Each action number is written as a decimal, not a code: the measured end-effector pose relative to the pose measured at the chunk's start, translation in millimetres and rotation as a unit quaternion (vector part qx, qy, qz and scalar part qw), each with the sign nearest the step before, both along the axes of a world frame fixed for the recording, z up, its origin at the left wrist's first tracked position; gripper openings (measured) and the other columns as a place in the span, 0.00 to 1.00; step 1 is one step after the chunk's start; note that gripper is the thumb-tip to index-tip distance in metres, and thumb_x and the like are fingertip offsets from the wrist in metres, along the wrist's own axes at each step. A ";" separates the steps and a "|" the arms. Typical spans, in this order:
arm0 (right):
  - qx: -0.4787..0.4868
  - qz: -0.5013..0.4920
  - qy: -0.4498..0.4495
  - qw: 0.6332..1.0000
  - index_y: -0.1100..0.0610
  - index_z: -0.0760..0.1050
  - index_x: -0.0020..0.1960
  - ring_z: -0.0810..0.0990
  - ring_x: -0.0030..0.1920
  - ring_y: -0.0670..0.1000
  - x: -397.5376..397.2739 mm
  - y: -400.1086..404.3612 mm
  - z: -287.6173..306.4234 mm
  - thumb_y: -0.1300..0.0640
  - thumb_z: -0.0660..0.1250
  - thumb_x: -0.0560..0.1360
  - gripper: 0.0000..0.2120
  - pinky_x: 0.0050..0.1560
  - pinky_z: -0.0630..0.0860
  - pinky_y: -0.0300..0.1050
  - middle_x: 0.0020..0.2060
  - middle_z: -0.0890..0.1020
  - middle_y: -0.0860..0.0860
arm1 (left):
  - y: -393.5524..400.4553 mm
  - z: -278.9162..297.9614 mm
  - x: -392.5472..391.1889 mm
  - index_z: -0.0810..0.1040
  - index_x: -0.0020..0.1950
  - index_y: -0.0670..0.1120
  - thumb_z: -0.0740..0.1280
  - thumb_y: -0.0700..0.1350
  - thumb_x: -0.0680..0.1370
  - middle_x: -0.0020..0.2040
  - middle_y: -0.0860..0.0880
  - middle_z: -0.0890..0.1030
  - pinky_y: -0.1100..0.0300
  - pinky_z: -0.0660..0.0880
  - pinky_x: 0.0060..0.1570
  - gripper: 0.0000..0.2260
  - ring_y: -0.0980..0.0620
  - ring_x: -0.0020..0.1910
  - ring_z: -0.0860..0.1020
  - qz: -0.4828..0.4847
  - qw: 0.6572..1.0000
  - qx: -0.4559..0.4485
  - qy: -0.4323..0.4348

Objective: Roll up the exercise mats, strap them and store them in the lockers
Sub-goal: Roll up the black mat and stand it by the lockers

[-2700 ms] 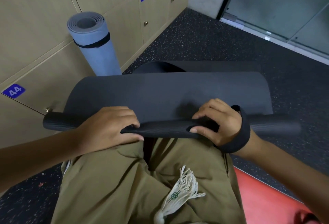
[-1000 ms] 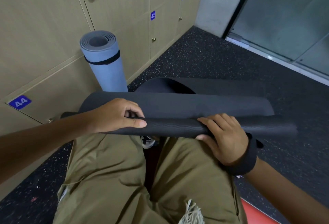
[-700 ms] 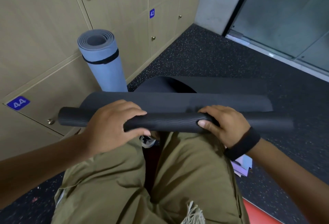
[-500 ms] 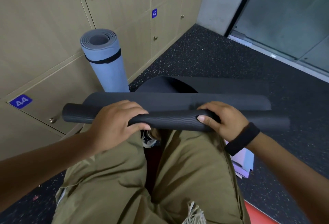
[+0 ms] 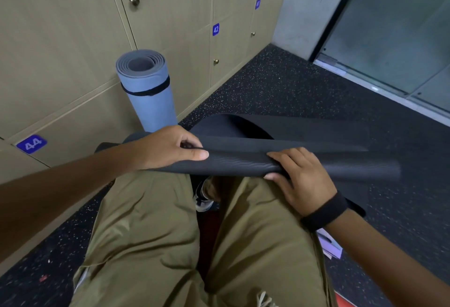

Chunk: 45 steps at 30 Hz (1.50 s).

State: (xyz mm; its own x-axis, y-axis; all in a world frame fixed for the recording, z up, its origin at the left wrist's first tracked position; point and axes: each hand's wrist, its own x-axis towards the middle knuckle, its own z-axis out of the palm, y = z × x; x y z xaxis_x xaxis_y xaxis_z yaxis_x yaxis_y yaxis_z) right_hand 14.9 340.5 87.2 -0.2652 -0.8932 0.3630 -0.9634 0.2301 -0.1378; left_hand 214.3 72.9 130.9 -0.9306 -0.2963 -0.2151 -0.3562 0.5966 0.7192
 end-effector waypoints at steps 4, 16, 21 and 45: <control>0.007 -0.007 -0.029 1.000 0.58 0.81 0.59 0.79 0.47 0.58 -6.6 -7.5 4.7 0.41 0.59 0.80 0.23 0.49 0.73 0.52 0.47 0.82 0.53 | 3.0 -5.3 0.8 0.86 0.54 0.53 0.75 0.52 0.77 0.49 0.63 0.81 0.68 0.73 0.48 0.08 0.55 0.49 0.79 0.019 0.995 -0.031 0.094; 0.134 -0.022 -0.172 0.976 0.48 0.79 0.55 0.80 0.50 0.51 -41.1 -41.3 27.0 0.33 0.53 0.77 0.25 0.47 0.72 0.48 0.49 0.84 0.46 | 26.1 -39.5 5.2 0.82 0.64 0.46 0.60 0.69 0.75 0.54 0.52 0.82 0.60 0.70 0.49 0.32 0.50 0.52 0.78 0.018 0.926 -0.345 0.151; 0.061 -0.017 -0.100 0.993 0.54 0.80 0.57 0.78 0.51 0.56 -35.9 -45.4 14.5 0.40 0.50 0.82 0.25 0.52 0.75 0.55 0.50 0.81 0.50 | 14.2 -37.6 -4.2 0.83 0.57 0.51 0.55 0.73 0.76 0.48 0.57 0.79 0.53 0.74 0.45 0.30 0.54 0.48 0.76 -0.003 0.953 -0.278 0.123; 0.123 -0.009 -0.153 0.980 0.52 0.76 0.53 0.78 0.48 0.53 -63.1 -77.9 23.9 0.32 0.57 0.75 0.25 0.45 0.66 0.49 0.43 0.78 0.46 | -3.4 -49.4 -37.2 0.75 0.66 0.39 0.52 0.66 0.82 0.49 0.43 0.78 0.50 0.68 0.41 0.33 0.42 0.43 0.75 -0.023 0.819 -0.566 0.093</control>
